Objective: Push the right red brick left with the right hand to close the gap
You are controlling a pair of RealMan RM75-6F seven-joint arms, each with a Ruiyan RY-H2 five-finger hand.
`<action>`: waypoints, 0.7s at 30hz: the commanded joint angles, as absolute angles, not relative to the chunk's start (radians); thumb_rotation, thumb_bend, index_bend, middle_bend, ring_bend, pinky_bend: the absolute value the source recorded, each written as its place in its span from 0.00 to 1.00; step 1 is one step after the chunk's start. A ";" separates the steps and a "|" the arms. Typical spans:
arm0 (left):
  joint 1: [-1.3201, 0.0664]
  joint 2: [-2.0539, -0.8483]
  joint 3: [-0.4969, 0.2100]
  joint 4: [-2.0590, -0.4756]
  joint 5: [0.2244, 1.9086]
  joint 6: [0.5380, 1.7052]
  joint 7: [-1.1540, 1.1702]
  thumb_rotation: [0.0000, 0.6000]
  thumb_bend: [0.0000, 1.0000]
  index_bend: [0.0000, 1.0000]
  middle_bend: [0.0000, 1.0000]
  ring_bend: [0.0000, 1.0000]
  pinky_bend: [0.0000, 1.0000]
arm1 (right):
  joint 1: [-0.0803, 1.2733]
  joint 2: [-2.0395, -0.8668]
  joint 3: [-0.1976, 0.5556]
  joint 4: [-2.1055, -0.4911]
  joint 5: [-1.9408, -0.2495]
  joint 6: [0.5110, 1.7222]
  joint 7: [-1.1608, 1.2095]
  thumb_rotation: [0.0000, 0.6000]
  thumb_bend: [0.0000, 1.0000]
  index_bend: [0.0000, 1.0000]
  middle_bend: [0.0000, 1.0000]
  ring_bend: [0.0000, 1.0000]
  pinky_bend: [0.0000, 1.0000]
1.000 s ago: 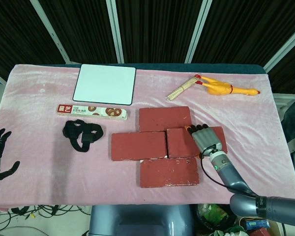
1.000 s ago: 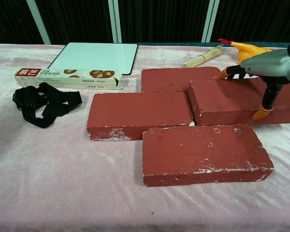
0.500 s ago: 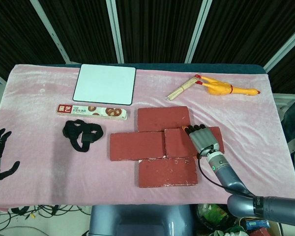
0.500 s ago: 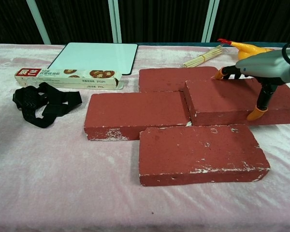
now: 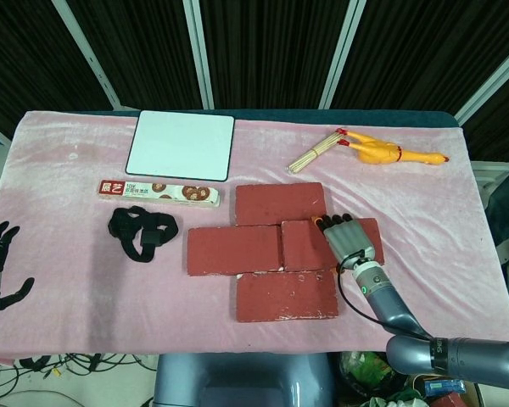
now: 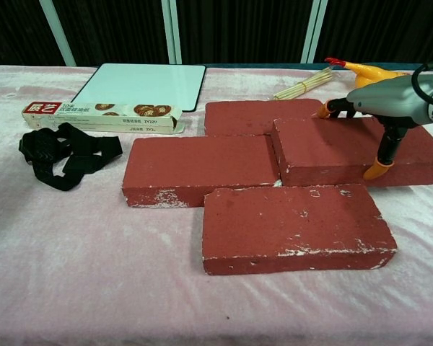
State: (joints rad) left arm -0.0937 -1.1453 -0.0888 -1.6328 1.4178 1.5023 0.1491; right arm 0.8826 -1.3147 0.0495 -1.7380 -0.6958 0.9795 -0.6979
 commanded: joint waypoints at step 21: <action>-0.094 -1.146 -0.088 -1.634 1.418 1.503 0.153 1.00 0.24 0.11 0.06 0.00 0.00 | 0.902 -1.307 0.043 -1.763 -0.652 0.979 -0.714 1.00 0.04 0.02 0.04 0.14 0.16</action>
